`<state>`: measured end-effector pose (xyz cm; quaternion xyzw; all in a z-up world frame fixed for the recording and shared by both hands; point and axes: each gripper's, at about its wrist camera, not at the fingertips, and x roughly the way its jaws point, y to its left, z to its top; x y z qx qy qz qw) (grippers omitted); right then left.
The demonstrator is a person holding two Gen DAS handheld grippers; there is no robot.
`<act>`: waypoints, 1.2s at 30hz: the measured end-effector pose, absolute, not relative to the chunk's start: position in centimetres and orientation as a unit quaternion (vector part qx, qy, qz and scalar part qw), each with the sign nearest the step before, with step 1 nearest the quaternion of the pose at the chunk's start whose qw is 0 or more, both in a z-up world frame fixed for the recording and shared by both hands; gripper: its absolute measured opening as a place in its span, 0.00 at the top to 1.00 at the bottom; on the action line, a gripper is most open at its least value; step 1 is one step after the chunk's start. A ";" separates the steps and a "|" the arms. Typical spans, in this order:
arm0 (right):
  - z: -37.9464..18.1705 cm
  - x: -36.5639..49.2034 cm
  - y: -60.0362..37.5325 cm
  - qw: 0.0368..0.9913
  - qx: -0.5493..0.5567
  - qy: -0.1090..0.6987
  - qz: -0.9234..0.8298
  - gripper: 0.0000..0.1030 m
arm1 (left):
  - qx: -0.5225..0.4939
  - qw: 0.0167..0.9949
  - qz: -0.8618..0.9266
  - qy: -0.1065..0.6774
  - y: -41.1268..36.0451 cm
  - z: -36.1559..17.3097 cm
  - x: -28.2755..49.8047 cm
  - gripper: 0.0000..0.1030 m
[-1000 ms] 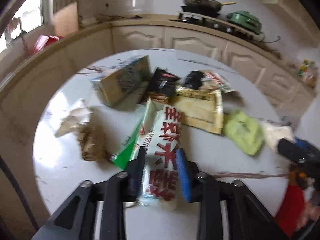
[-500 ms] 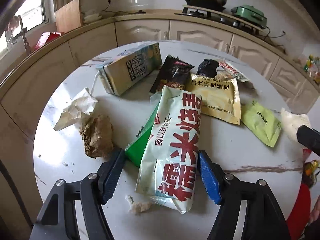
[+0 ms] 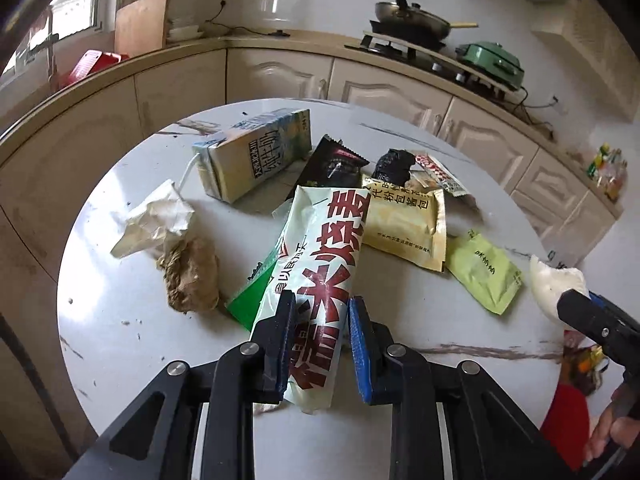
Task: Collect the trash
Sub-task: 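Lift the rice bag with left tool while right tool holds the rice cake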
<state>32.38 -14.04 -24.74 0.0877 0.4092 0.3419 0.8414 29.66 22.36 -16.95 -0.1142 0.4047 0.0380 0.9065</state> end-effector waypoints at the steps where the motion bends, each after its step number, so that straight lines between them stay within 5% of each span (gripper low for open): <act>1: -24.7 32.2 -14.1 0.842 0.088 0.409 0.342 0.52 | -0.115 0.906 0.037 0.406 22.5 -16.9 29.5 0.79; 4: -24.6 32.1 -14.3 0.842 0.089 0.408 0.343 0.52 | -0.084 0.911 0.054 0.401 22.1 -16.3 28.8 0.74; 6: -24.5 32.0 -14.2 0.842 0.089 0.407 0.343 0.52 | -0.072 0.910 0.060 0.404 22.2 -16.2 28.5 0.60; 8: -24.4 32.0 -14.2 0.841 0.088 0.407 0.345 0.52 | -0.065 0.910 0.066 0.405 22.8 -16.5 28.2 0.25; 15: -24.6 32.4 -13.8 0.841 0.088 0.406 0.346 0.52 | -0.061 0.897 0.080 0.430 24.2 -17.5 30.6 0.19; 19: -25.1 32.9 -13.5 0.841 0.088 0.409 0.342 0.52 | -0.026 0.888 0.099 0.449 23.4 -18.1 32.7 0.16; 23: -25.2 33.4 -13.3 0.842 0.090 0.410 0.340 0.52 | -0.045 0.890 0.073 0.448 23.6 -18.1 33.3 0.33; 31: -25.2 33.4 -13.2 0.841 0.093 0.408 0.344 0.52 | -0.064 0.895 0.062 0.437 24.1 -18.2 32.7 0.38; 36: -25.2 33.2 -13.4 0.840 0.093 0.409 0.344 0.52 | -0.087 0.899 0.041 0.427 24.2 -16.8 30.9 0.52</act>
